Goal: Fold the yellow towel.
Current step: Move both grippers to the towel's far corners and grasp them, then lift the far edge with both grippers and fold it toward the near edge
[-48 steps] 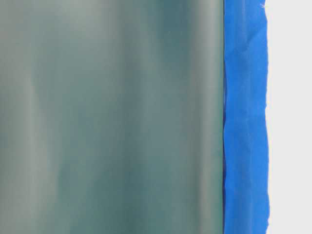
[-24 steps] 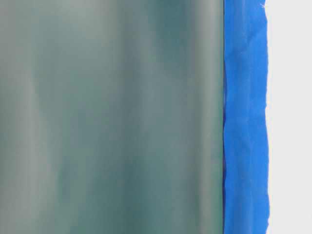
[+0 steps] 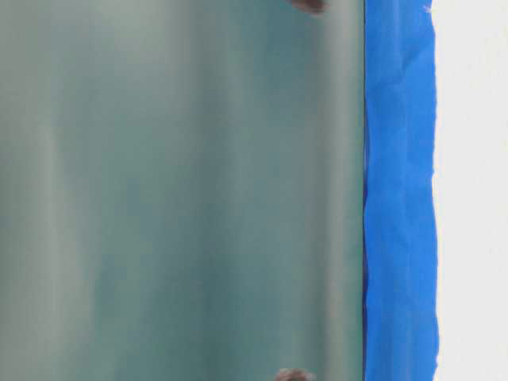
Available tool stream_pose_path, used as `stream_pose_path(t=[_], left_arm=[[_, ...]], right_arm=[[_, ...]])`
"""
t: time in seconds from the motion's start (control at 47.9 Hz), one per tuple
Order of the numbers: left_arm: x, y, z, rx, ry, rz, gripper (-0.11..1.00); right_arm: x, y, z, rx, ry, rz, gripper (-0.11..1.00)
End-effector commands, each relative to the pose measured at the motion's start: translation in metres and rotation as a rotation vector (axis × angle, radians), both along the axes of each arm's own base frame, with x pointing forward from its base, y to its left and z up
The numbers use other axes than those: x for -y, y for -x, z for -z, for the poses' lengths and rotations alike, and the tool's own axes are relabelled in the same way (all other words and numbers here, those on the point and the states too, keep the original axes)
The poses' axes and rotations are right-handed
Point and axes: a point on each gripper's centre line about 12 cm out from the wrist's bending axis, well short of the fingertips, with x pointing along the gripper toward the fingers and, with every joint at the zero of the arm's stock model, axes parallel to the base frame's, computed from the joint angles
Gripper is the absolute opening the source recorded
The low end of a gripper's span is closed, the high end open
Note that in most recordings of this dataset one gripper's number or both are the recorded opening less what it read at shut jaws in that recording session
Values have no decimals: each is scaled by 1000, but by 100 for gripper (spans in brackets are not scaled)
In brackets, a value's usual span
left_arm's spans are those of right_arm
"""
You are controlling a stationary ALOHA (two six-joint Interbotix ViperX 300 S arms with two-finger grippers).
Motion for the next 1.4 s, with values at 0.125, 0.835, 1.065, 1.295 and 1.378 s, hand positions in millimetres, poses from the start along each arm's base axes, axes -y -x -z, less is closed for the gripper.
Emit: stream_pose_path(t=[0.125,0.835,1.065,1.295,1.378], left_arm=[[-13,-12,36,-65,23,-31,79],[-32,-11,111,-279,121,-100,26],[-32,-11,111,-291,125,-99,3],[-33,-13,106,-278,120,-99,3],[-34,-14,98,-271,115,-97,3]], right_arm=[[17,-12,27,-46,-35,47,66],[18,-15,84,-163,-116,79,43],[12,-17,84,-166,-118,61,4],[15,-18,72,-130,-103,66,4],[17,-16,64,-118,-102,78,4]])
